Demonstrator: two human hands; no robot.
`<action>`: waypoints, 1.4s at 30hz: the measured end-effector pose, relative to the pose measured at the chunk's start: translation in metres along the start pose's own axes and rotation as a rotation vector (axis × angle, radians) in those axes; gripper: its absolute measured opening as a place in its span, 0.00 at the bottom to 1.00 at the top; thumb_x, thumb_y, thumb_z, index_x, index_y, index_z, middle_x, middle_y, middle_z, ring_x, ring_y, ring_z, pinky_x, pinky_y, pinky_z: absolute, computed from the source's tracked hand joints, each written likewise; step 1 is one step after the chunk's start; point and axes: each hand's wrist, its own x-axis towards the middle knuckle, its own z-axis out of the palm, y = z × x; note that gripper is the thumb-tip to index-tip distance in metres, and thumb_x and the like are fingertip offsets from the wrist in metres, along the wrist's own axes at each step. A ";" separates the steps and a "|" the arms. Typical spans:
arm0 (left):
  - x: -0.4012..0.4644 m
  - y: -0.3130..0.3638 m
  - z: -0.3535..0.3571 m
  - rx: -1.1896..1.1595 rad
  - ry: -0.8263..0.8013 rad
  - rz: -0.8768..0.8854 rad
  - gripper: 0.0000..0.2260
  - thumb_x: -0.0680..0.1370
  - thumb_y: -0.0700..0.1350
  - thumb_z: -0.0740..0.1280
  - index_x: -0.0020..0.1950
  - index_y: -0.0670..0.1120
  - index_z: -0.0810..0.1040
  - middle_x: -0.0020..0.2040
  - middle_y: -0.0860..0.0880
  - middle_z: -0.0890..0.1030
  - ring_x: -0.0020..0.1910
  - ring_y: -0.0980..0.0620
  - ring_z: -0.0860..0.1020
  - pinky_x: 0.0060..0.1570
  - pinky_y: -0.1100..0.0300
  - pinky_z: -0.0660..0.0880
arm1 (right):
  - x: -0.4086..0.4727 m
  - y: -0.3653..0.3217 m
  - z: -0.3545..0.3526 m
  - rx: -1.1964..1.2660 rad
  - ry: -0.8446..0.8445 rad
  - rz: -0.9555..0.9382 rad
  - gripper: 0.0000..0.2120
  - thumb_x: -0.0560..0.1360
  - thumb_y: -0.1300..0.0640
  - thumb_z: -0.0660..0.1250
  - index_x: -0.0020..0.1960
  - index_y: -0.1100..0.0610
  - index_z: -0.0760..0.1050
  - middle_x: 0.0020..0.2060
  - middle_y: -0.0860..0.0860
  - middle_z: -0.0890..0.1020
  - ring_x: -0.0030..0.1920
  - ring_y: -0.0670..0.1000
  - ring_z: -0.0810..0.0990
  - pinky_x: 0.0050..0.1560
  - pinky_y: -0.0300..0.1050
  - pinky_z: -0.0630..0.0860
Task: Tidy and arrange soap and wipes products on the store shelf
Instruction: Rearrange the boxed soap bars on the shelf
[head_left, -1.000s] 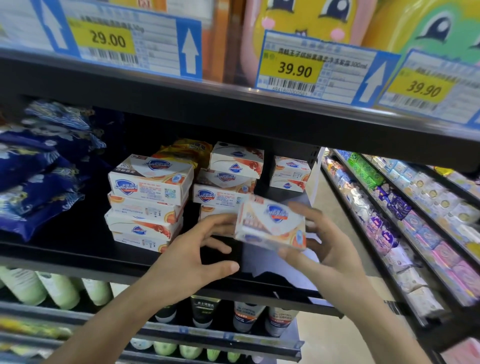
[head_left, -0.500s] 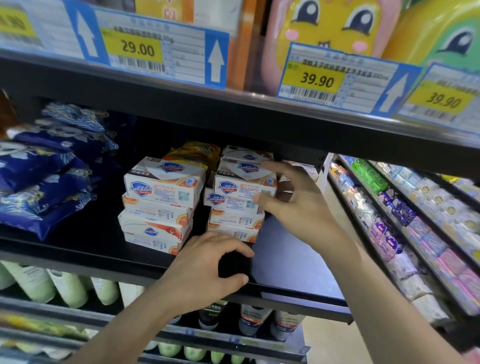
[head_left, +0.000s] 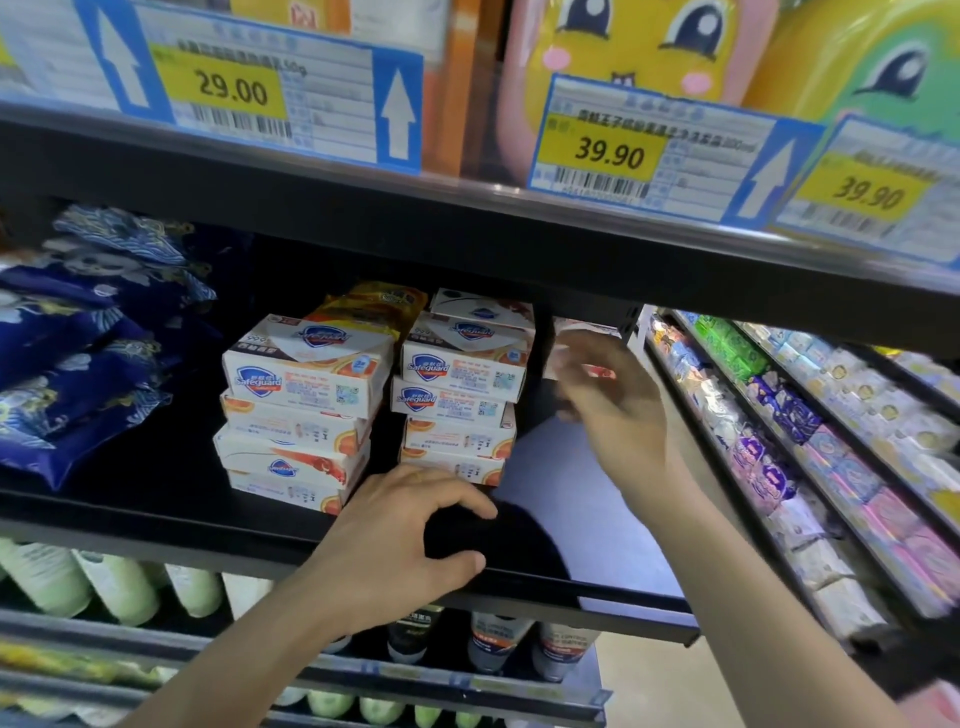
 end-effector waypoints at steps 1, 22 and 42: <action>0.000 0.001 0.000 0.013 -0.003 0.006 0.19 0.72 0.61 0.74 0.62 0.69 0.77 0.63 0.70 0.76 0.70 0.67 0.68 0.73 0.55 0.66 | 0.005 0.006 -0.007 0.006 0.045 0.041 0.07 0.80 0.53 0.71 0.58 0.45 0.81 0.52 0.41 0.84 0.51 0.48 0.84 0.53 0.48 0.83; 0.003 0.003 -0.001 0.030 -0.015 -0.010 0.19 0.69 0.63 0.72 0.60 0.70 0.77 0.62 0.73 0.73 0.68 0.69 0.67 0.68 0.66 0.61 | 0.116 0.079 -0.028 -1.193 -0.053 -0.044 0.26 0.79 0.60 0.67 0.75 0.49 0.66 0.71 0.58 0.70 0.67 0.64 0.71 0.61 0.55 0.73; 0.003 0.005 -0.005 -0.161 0.000 -0.132 0.12 0.76 0.56 0.73 0.58 0.70 0.80 0.62 0.71 0.77 0.66 0.69 0.72 0.66 0.65 0.67 | 0.024 0.066 -0.043 -0.715 0.058 -0.129 0.26 0.81 0.63 0.66 0.74 0.42 0.71 0.66 0.44 0.72 0.62 0.52 0.77 0.61 0.47 0.76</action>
